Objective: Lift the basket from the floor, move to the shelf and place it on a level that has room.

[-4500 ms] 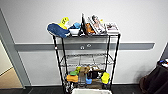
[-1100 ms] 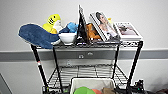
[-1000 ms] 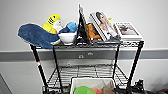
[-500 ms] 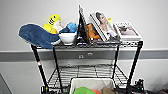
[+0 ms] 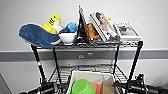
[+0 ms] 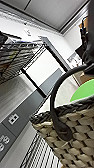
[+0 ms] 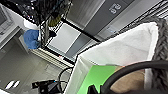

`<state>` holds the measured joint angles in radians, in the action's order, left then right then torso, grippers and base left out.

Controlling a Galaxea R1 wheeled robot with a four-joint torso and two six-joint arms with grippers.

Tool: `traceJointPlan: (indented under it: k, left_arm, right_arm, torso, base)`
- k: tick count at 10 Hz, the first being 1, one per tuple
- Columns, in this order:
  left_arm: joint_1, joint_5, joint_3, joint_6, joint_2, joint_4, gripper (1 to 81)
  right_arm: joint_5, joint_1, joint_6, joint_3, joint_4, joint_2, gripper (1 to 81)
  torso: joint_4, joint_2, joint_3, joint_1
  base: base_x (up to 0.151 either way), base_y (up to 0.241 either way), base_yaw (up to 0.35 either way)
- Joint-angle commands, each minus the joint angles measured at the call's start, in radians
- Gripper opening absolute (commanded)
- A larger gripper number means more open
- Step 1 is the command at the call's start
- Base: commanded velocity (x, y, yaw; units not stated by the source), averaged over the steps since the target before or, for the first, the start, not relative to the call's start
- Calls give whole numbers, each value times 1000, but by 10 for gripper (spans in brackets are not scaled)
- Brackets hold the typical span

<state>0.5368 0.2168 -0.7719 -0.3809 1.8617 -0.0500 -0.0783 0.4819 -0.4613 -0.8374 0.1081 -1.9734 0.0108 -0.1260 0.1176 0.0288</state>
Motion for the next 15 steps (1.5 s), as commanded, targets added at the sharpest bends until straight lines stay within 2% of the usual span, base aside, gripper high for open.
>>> traceJointPlan:
  k: [1, 4, 6, 9, 13, 15]
  left_arm:
    - [-206, 43, 7, -9, -2, 4, 10]
    - [-294, -4, -84, -12, 71, -44, 10]
    - [-309, -5, -189, -12, 134, -45, 10]
    - [-344, -53, -303, -13, 219, -47, 10]
    - [-390, -79, -439, -21, 261, -54, 10]
    - [-421, -120, -497, -21, 300, -74, 10]
  right_arm:
    - [-61, -180, 10, -32, 4, -55, 10]
    - [-57, -246, 10, -131, 28, -118, 10]
    - [-55, -275, 10, -201, 35, -144, 10]
    - [-3, -332, 10, -296, 67, -181, 10]
    - [11, -372, 10, -444, 70, -260, 10]
    - [43, -393, 10, -509, 67, -290, 10]
  torso:
    - [0, 0, 0, 0]
    - [0, 0, 0, 0]
    - [0, 0, 0, 0]
    - [0, 0, 0, 0]
    - [0, 0, 0, 0]
    - [0, 0, 0, 0]
  base:
    - [0, 0, 0]
    - [0, 0, 0]
    - [0, 0, 0]
    - [0, 0, 0]
    - [0, 0, 0]
    - [0, 0, 0]
